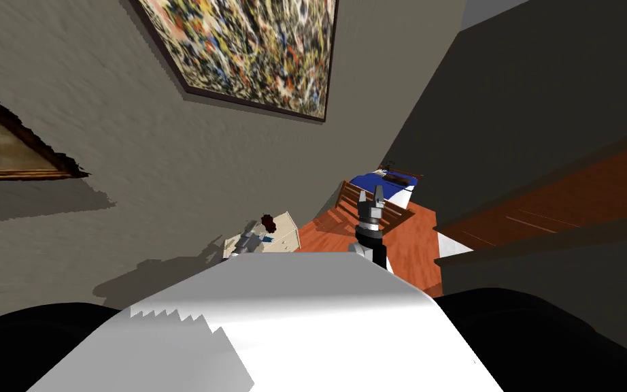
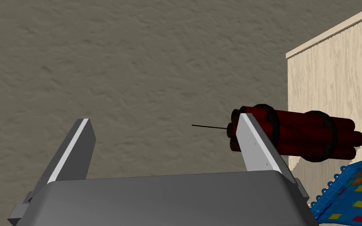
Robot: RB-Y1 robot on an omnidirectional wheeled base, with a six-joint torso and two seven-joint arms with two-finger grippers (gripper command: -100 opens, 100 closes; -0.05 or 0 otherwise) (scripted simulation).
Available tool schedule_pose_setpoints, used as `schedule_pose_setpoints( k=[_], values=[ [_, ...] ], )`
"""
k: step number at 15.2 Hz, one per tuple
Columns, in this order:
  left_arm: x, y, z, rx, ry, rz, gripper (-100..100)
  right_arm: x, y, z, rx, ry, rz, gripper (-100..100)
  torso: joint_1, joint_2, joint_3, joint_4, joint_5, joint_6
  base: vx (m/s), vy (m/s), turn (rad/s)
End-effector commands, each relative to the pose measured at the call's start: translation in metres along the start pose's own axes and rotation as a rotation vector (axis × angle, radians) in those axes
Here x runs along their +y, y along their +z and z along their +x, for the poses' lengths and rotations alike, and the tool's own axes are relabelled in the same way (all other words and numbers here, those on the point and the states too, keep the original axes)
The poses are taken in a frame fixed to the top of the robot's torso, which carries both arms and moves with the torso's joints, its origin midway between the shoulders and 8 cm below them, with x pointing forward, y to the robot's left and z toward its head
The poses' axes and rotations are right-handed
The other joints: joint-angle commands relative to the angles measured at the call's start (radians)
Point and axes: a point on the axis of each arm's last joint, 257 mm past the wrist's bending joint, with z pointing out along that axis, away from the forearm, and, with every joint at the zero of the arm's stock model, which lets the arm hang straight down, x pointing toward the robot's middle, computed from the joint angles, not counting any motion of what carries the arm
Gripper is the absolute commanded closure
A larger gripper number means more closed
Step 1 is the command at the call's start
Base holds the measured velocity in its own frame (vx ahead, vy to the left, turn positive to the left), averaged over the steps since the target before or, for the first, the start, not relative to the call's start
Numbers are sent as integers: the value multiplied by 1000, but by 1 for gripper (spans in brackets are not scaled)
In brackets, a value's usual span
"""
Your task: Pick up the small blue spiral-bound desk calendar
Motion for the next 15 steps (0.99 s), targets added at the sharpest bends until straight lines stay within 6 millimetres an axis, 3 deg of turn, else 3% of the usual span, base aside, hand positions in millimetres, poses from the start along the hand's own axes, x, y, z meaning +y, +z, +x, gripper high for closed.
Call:
schedule_pose_setpoints(
  k=[1,3,4,6,7,9,10,11,12,14,15],
  values=[
    [26,-11,-11,-10,-25,-72,-100,0,0,0,0,0,0,0,0,0,0,0,0,0,26,-27,-222],
    [26,-11,-11,-11,-47,-72,-100,0,0,0,0,0,0,0,0,0,0,0,0,0,24,-21,-170],
    [46,-24,-19,-23,-61,-136,-100,0,0,0,0,0,0,0,0,0,0,0,0,0,26,-20,-235],
    [46,-24,-19,-24,-77,-136,-100,0,0,0,0,0,0,0,0,0,0,0,0,0,24,-17,-149],
    [66,-39,-28,-40,-91,-200,-100,0,0,0,0,0,0,0,0,0,0,0,0,0,26,-23,-239],
    [66,-39,-28,-41,-108,-199,-100,0,0,0,0,0,0,0,0,0,0,0,0,0,25,-20,-167],
    [85,-55,-38,-60,-120,-264,-100,0,0,0,0,0,0,0,0,0,0,0,0,0,33,-24,-242],
    [85,-55,-38,-62,-137,-263,-100,0,0,0,0,0,0,0,0,0,0,0,0,1,35,-18,-238],
    [104,-73,-48,-82,-136,-328,-100,0,0,0,0,0,0,0,0,-1,0,0,0,0,37,-26,-294],
    [104,-73,-48,-87,-166,-327,-100,0,0,0,0,0,0,0,0,-1,0,0,0,0,29,-18,-159],
    [122,-92,-59,-110,-168,-391,-100,0,0,0,0,0,0,0,0,0,0,0,0,0,32,-23,-241]
  ],
)
